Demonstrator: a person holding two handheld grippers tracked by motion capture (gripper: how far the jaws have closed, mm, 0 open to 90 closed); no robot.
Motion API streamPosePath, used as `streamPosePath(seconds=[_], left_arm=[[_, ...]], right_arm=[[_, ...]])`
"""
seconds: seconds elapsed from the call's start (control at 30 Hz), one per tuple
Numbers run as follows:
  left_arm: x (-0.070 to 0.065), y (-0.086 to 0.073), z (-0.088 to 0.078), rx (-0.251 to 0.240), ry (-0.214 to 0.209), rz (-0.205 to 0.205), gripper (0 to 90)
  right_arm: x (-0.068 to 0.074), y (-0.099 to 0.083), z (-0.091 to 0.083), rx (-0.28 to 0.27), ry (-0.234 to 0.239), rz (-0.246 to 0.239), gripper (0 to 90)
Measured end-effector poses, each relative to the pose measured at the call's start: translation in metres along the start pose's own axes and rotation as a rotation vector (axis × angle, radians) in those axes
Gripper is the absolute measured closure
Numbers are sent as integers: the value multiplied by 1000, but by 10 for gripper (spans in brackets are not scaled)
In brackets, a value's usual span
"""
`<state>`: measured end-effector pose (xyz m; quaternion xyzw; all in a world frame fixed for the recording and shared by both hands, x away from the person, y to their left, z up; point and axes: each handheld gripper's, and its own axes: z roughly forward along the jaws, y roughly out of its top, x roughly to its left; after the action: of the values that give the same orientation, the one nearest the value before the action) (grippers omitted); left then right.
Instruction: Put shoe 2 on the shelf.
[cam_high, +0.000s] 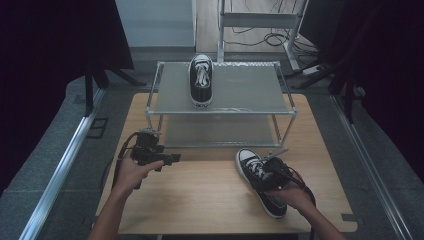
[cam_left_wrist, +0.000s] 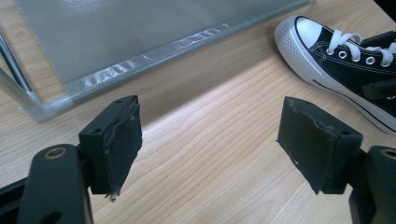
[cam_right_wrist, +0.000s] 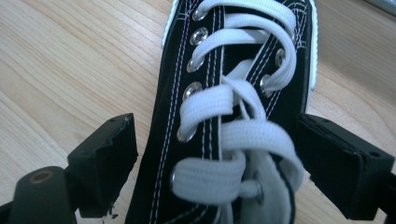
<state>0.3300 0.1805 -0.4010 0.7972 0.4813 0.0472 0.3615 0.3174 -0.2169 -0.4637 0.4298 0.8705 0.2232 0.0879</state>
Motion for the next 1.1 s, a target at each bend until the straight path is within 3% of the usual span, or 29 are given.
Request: streamPosePath(seconds=[0.07, 0.17, 0.3, 0.5, 0.67, 0.93, 1.1], left_arm=[[0, 0, 1, 1, 0, 0, 221], [-1, 0, 1, 3, -3, 1, 220], [0, -1, 2, 2, -6, -3, 220], [1, -1, 1, -2, -5, -5, 220], [1, -1, 0, -4, -8, -4, 219], [-1, -1, 2, 0, -9, -1, 219], [-1, -1, 2, 1, -10, -1, 220]], right_arm=[[1, 2, 1, 16, -7, -2, 122], [3, 5, 3, 21, -58, -8, 108], [0, 7, 10, 60, -43, 16, 74], [4, 10, 22, 140, -87, 8, 52], [-3, 8, 27, 154, -44, 51, 53], [-4, 8, 27, 149, -40, 53, 69], [-7, 8, 24, 146, -12, 57, 92]])
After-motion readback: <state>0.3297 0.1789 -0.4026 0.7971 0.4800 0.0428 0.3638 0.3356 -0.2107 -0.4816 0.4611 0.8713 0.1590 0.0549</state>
